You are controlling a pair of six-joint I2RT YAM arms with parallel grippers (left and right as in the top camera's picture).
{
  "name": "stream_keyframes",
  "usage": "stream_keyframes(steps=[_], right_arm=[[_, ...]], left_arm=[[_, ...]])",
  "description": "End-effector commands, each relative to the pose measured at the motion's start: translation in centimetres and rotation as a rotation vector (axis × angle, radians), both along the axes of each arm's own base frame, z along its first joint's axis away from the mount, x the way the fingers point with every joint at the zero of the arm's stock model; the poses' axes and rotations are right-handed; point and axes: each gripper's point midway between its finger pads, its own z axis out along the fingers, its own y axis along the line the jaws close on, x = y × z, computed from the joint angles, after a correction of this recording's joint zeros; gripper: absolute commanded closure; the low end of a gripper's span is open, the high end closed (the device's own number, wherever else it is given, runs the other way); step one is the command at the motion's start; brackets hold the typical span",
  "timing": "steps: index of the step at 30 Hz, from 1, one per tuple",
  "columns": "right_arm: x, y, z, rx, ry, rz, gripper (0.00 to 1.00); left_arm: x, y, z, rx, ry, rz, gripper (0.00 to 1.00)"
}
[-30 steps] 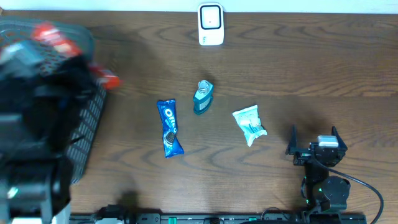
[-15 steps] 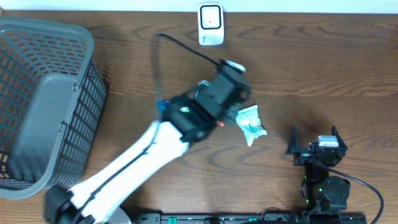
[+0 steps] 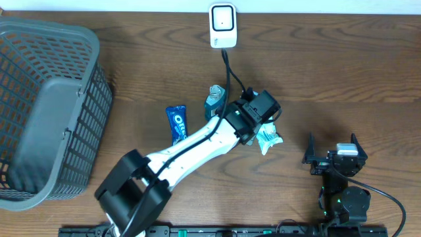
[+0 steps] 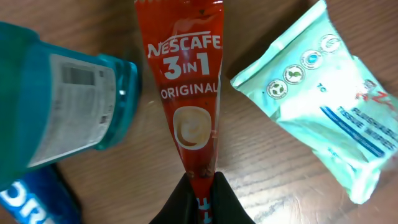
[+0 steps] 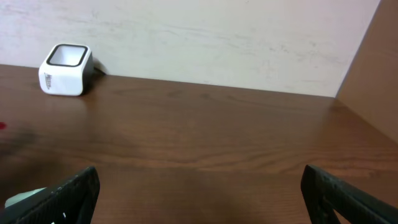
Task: Scan the item barcode
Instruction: 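Carry the Nescafe stick with the left gripper toward the scanner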
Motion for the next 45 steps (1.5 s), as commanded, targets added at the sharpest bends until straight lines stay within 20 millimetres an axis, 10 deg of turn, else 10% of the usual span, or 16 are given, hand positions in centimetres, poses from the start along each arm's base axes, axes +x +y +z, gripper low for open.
stream_keyframes(steps=[1,22,24,27,30,39,45], right_arm=[[0.0,0.1,0.0,-0.014,0.0,0.004,0.01],[0.0,0.1,0.0,-0.014,0.0,0.004,0.01],[0.0,0.1,0.0,-0.014,-0.001,0.004,0.01],[0.0,0.1,0.0,-0.014,-0.001,0.004,0.01],[0.0,0.1,0.0,-0.014,0.0,0.004,0.01],[0.0,0.1,0.0,-0.014,0.0,0.004,0.01],[0.0,0.1,0.0,-0.014,0.0,0.004,0.01]], left_arm=[[0.6,0.0,-0.9,-0.009,-0.007,0.075,0.93],[1.8,0.0,-6.8,-0.028,0.06,0.224,0.91],[1.8,-0.1,-6.7,-0.028,0.06,0.213,0.83],[1.9,-0.3,-5.5,-0.013,0.05,0.161,0.44],[2.5,-0.9,-2.6,-0.033,0.023,0.13,0.16],[4.6,-3.0,16.3,-0.235,-0.247,-0.028,0.09],[7.2,4.2,31.7,-0.163,-0.706,0.124,0.09]])
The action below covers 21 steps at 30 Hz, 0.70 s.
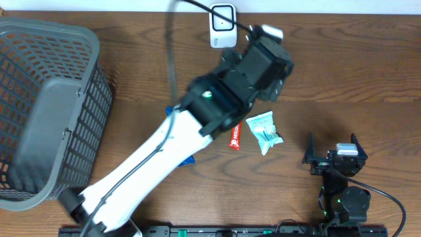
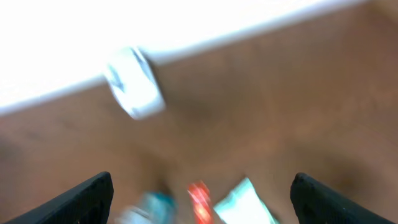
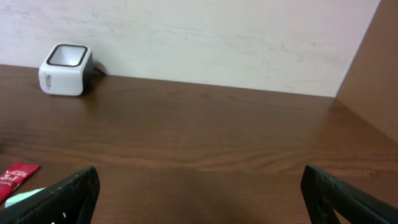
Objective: Scan the item barcode
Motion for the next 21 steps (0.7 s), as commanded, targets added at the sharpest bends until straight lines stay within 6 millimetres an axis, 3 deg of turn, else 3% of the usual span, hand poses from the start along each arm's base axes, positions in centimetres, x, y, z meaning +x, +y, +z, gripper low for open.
stream_keyframes(steps=[1,6,11,14,17,21], right_arm=[[0.0,0.1,0.0,-0.014,0.0,0.004,0.01],[0.0,0.1,0.0,-0.014,0.0,0.004,0.01],[0.0,0.1,0.0,-0.014,0.0,0.004,0.01],[0.0,0.1,0.0,-0.014,0.0,0.004,0.01],[0.0,0.1,0.0,-0.014,0.0,0.004,0.01],[0.0,0.1,0.0,-0.014,0.0,0.004,0.01]], left_arm=[[2.1,7.4,9.5,0.127,-0.307,0.213,0.09],[1.5,15.6,19.7,0.173,-0.577,0.425,0.09],[-0.7,22.3,27.2,0.071,-0.777,0.58,0.09],[-1.8,24.4,28.6,0.074,-0.813,0.609,0.09],[-1.9,24.9,27.7,0.195,-0.781,0.581,0.09],[-2.6,25.3,27.3,0.194,-0.771,0.581,0.09]])
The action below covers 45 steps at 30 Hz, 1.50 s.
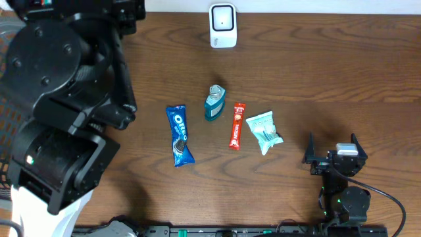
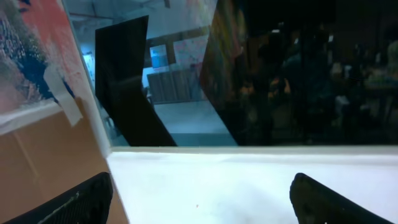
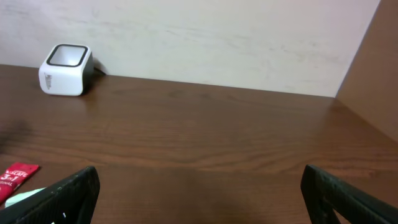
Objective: Scan the item barcode
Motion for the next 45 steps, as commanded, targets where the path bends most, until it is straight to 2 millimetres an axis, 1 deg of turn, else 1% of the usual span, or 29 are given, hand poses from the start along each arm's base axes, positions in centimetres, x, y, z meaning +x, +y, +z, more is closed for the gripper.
stream_keyframes(steps=[1,4,8,11,15,18,21,23,25,29,31,36,43,45], right_arm=[[0.0,0.1,0.0,-0.014,-0.001,0.004,0.01],[0.0,0.1,0.0,-0.014,0.0,0.004,0.01],[0.0,0.1,0.0,-0.014,0.0,0.004,0.01],[0.0,0.1,0.0,-0.014,0.0,0.004,0.01],[0.0,0.1,0.0,-0.014,0.0,0.004,0.01],[0.0,0.1,0.0,-0.014,-0.001,0.004,0.01],[0.0,0.1,0.0,-0.014,-0.001,0.004,0.01],[0.0,0.1,0.0,-0.014,-0.001,0.004,0.01],[0.0,0.1,0.0,-0.014,-0.001,0.004,0.01],[0.0,0.1,0.0,-0.014,-0.001,0.004,0.01],[0.0,0.1,0.0,-0.014,0.0,0.004,0.01],[0.0,0.1,0.0,-0.014,0.0,0.004,0.01],[0.0,0.1,0.0,-0.014,0.0,0.004,0.01],[0.0,0.1,0.0,-0.014,0.0,0.004,0.01]], left_arm=[[0.5,0.0,-1.6,0.075,0.057,0.022,0.09],[-0.4,0.6,-2.2,0.084,0.07,0.022,0.09],[-2.2,1.8,-3.8,0.091,0.082,0.021,0.09],[-3.9,3.7,-4.9,0.023,0.048,0.039,0.09],[-6.5,6.1,-6.4,0.007,0.004,0.021,0.09],[-9.4,8.6,-7.2,-0.092,-0.072,0.035,0.09],[-11.9,9.9,-7.6,-0.182,-0.138,0.018,0.09],[-13.7,10.3,-8.0,-0.218,-0.179,-0.005,0.09],[-16.2,10.6,-8.5,-0.243,-0.235,-0.033,0.08],[-19.5,10.6,-9.3,-0.279,-0.311,-0.073,0.08],[-20.7,10.3,-9.7,-0.279,-0.336,-0.102,0.08],[-22.5,9.0,-10.0,-0.254,-0.371,-0.192,0.08],[-26.2,9.6,-9.4,-0.236,-0.469,-0.137,0.08],[-26.9,9.7,-9.2,-0.23,-0.49,-0.119,0.08]])
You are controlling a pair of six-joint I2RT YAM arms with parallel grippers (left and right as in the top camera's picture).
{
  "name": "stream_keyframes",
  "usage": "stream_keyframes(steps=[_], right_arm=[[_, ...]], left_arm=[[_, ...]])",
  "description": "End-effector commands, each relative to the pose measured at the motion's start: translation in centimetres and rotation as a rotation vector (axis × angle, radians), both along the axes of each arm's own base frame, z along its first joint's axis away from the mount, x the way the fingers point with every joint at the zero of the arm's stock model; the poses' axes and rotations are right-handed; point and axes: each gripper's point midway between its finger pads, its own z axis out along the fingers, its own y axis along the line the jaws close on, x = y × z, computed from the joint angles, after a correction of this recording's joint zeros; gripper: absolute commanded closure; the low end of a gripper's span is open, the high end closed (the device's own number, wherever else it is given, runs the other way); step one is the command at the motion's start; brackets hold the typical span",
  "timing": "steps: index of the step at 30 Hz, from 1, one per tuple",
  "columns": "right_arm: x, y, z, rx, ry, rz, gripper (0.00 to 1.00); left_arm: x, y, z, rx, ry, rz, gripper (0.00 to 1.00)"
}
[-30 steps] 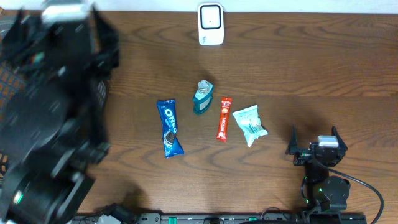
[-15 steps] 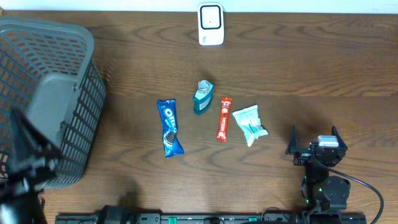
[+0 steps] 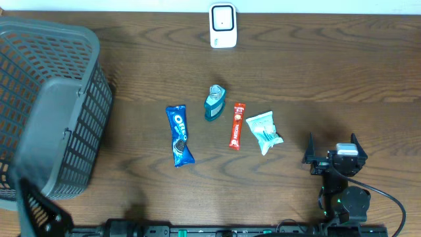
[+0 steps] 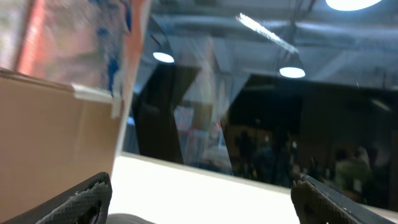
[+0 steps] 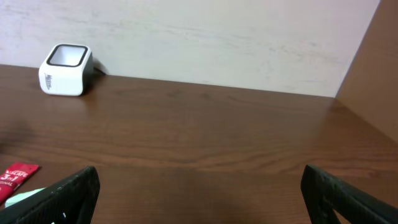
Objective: Scan the item barcode
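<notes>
A red Nescafe sachet (image 3: 236,126) lies flat mid-table between a blue bottle (image 3: 214,103) and a pale green tissue pack (image 3: 264,133). A blue Oreo pack (image 3: 178,135) lies to their left. The white scanner (image 3: 223,25) stands at the far edge and also shows as the scanner (image 5: 65,78) in the right wrist view. My left gripper (image 4: 199,205) is open and empty, aimed up at the room and away from the table. Only a bit of the left arm (image 3: 36,210) shows overhead. My right gripper (image 3: 332,143) rests open at the front right, and the sachet (image 5: 15,176) lies to its left.
A grey mesh basket (image 3: 46,105) fills the left side of the table. The scanner's black cable (image 3: 227,62) runs from it toward the bottle. A pale wall (image 5: 205,37) backs the table's far edge.
The left arm, which loomed over the basket and the table's left side, now shows only at the front left corner. Its gripper is still open. The items and the right arm have not moved.
My left gripper was shut on the end of the red sachet on the table. Then it was open and raised near the scanner, with the sachet lying between bottle and tissue pack. Then the arm stood high over the basket, and now it is back at the front left.
</notes>
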Motion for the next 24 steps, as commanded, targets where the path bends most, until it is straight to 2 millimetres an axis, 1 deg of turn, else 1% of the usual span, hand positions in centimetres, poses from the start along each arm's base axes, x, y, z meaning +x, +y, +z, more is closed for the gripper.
stream_keyframes(steps=[1,9,11,13,15,16,19,24], right_arm=[[0.0,0.1,0.0,-0.014,0.0,0.004,0.01],[0.0,0.1,0.0,-0.014,-0.001,0.004,0.01],[0.0,0.1,0.0,-0.014,0.0,0.004,0.01],[0.0,0.1,0.0,-0.014,0.0,0.004,0.01],[0.0,0.1,0.0,-0.014,0.0,0.004,0.01],[0.0,0.1,0.0,-0.014,0.0,0.004,0.01],[0.0,0.1,0.0,-0.014,0.0,0.004,0.01],[0.0,0.1,0.0,-0.014,-0.001,0.004,0.01]], left_arm=[[-1.6,-0.2,0.5,0.007,-0.052,0.012,0.08],[-2.8,-0.2,2.2,0.007,-0.133,0.014,0.07],[-3.1,0.2,2.4,-0.004,-0.145,0.031,0.07],[-3.3,0.8,2.1,-0.024,-0.128,0.062,0.07],[-3.1,1.5,1.1,-0.047,-0.085,0.099,0.07],[-3.0,1.5,0.9,-0.047,-0.076,0.1,0.07],[-3.2,1.5,0.8,-0.044,-0.081,0.103,0.07],[-4.5,1.5,0.3,-0.045,-0.11,0.102,0.07]])
